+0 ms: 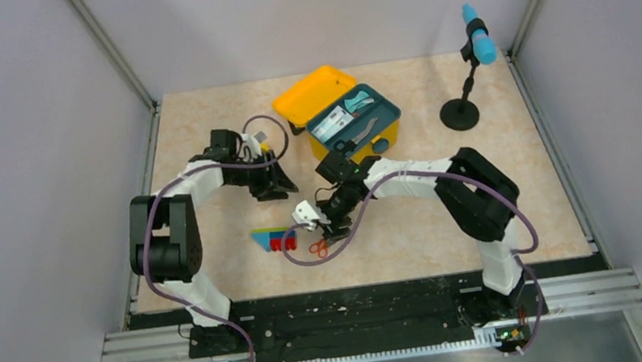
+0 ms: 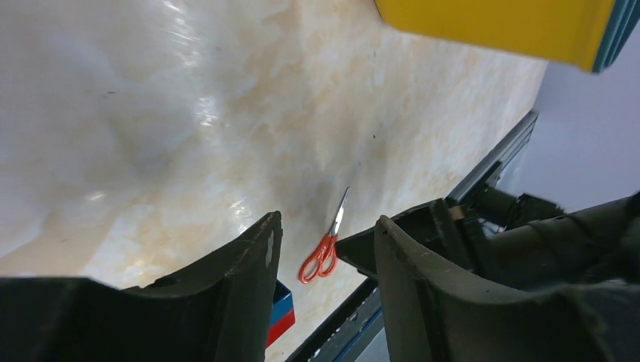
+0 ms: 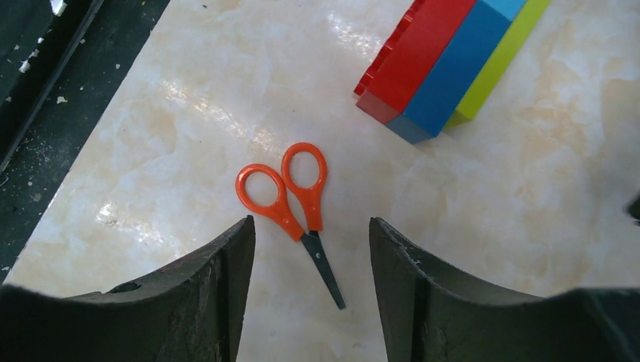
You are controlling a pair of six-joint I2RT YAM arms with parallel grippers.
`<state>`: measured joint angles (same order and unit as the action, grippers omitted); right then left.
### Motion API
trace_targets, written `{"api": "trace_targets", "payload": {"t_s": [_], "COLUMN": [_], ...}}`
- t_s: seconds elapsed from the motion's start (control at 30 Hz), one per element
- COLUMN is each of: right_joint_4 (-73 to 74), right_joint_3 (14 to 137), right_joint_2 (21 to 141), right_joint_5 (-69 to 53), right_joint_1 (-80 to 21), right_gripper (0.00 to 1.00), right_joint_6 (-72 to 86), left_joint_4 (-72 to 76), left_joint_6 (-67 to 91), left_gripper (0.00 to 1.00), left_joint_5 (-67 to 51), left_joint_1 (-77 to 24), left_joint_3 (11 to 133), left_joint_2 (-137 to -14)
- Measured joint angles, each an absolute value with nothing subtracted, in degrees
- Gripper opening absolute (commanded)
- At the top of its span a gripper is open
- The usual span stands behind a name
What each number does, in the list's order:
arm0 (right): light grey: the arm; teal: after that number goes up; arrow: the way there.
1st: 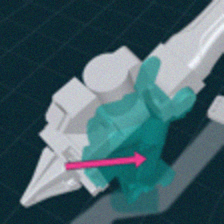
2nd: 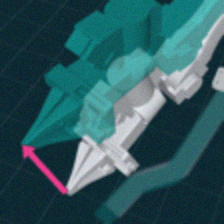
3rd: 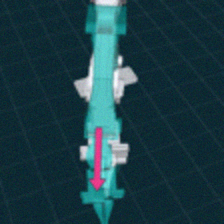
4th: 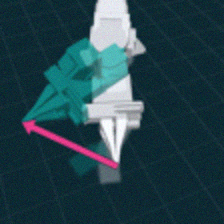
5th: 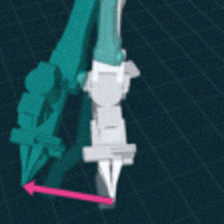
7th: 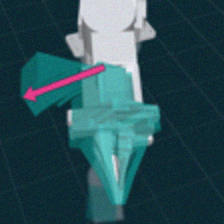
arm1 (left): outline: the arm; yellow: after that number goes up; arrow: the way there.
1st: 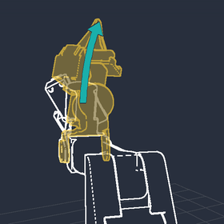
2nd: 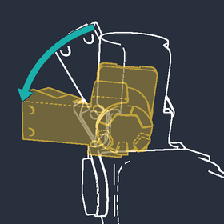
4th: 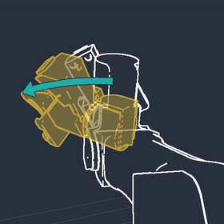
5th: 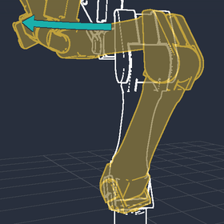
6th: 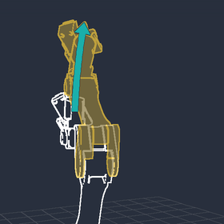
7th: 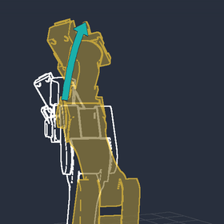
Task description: Organize the medicine kit
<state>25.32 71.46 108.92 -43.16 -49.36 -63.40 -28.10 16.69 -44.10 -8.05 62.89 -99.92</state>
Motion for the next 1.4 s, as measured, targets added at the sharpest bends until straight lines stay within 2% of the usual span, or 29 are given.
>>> {"api": "trace_targets", "payload": {"t_s": [0.3, 0.5, 0.63, 0.87, 1.23, 1.33, 1.4], "right_joint_4": [36.53, 37.47, 36.47, 24.49, 6.9, 5.61, 6.87], "right_joint_3": [79.68, 80.77, 80.53, 69.38, 56.55, 54.65, 53.39], "right_joint_2": [117.54, 118.21, 118.15, 111.44, 104.31, 102.63, 100.75], "right_joint_5": [-43.88, -42.52, -41.1, -38.44, -30.65, -28.14, -27.16], "right_joint_1": [-50.76, -52.31, -53.19, -53.74, -54.28, -53.84, -52.95], "right_gripper": [0.56, 0.35, 0.28, 0.22, 0.11, 0.15, 0.29], "right_joint_6": [-67.68, -68.93, -68.69, -66.7, -61.17, -58.92, -57.78], "left_joint_4": [-25.15, -23.27, -22.5, -23.2, -32.1, -33.54, -34.11], "left_joint_6": [23.16, 25.02, 25.85, 24.4, 16.51, 15.9, 15.9], "left_gripper": [0.52, 0.52, 0.52, 0.49, 0.45, 0.44, 0.45], "left_joint_5": [-44.38, -44.97, -46.24, -47.99, -48.69, -48.6, -48.58], "left_joint_1": [-2.87, -2.83, -2.83, -4.32, -10.83, -11.49, -11.73], "left_joint_3": [60.64, 57.78, 55.37, 54.85, 62.41, 63.86, 65.14], "left_joint_2": [-99.92, -99.9, -99.9, -99.98, -104.95, -105.86, -106.45]}}
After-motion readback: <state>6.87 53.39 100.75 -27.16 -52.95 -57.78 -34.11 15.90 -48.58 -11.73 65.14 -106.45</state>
